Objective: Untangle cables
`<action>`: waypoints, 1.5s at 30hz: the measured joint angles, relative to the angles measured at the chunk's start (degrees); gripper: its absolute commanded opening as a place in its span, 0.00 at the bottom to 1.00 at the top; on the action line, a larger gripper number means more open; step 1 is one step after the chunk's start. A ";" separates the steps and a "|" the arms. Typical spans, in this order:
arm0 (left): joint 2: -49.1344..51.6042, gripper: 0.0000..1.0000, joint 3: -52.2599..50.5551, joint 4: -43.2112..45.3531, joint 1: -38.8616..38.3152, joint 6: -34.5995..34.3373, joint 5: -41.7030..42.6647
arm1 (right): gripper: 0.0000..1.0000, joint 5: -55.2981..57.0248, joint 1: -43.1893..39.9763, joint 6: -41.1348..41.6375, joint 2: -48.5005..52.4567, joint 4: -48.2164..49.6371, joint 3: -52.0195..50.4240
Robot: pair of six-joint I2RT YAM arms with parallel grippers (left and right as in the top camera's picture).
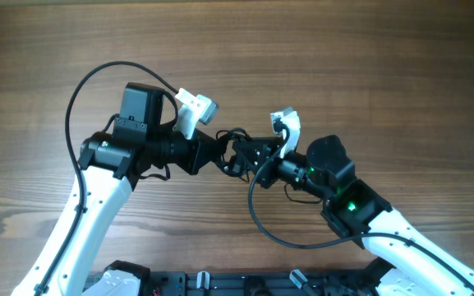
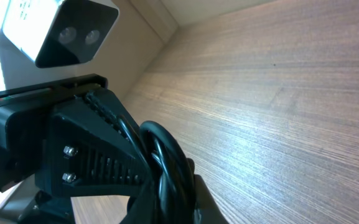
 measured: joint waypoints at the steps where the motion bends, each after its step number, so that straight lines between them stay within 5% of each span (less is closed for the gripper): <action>1: 0.00 0.04 0.00 0.00 -0.17 -0.76 -1.77 | 0.04 -0.13 0.00 0.26 0.48 0.00 0.00; 3: -0.07 0.04 -0.07 1.16 -0.76 -4.85 -4.68 | 0.04 0.31 0.00 0.72 1.07 0.09 0.00; 8: -3.37 0.32 -0.66 12.68 2.73 -20.17 -8.96 | 0.05 5.44 -0.04 6.21 1.25 -4.76 0.94; 11: -5.01 1.00 0.00 12.00 6.60 -26.88 -13.94 | 0.05 9.14 0.04 10.27 1.40 -4.15 0.13; 14: -5.03 1.00 0.11 5.73 6.56 -29.33 -14.86 | 0.05 12.22 0.04 16.96 1.40 -1.03 0.13; 18: -4.98 0.75 0.11 0.26 6.56 -31.28 -13.94 | 0.04 14.34 0.04 27.30 1.40 3.41 0.09; 26: -4.92 0.75 0.11 2.95 2.71 -35.67 -10.40 | 0.05 14.08 0.04 28.98 1.40 3.45 0.09; 28: -4.39 0.58 0.11 5.88 0.48 -35.85 -10.01 | 0.04 12.26 0.04 28.94 1.40 3.50 0.09; 29: -3.61 0.32 0.11 7.39 -0.48 -36.13 -9.86 | 0.05 10.84 0.04 28.22 1.40 3.58 0.09; 31: -1.55 0.04 0.11 8.26 -1.62 -36.37 -9.70 | 0.05 8.90 0.04 26.69 1.40 3.85 0.09; 33: 0.74 0.04 0.13 8.55 -2.29 -36.48 -8.63 | 0.10 8.37 -0.09 24.09 1.53 3.43 0.09; 38: 1.97 0.04 0.13 8.74 0.31 -35.65 -10.73 | 0.59 7.43 -0.22 11.98 1.86 1.95 -0.13; 42: -1.79 0.04 0.11 8.85 8.28 -30.99 -14.01 | 0.59 6.29 -1.31 4.98 0.48 1.77 -0.13; 45: -4.15 0.04 0.11 8.52 9.25 -25.18 -13.73 | 0.36 6.27 -3.28 3.41 -0.24 1.84 -0.13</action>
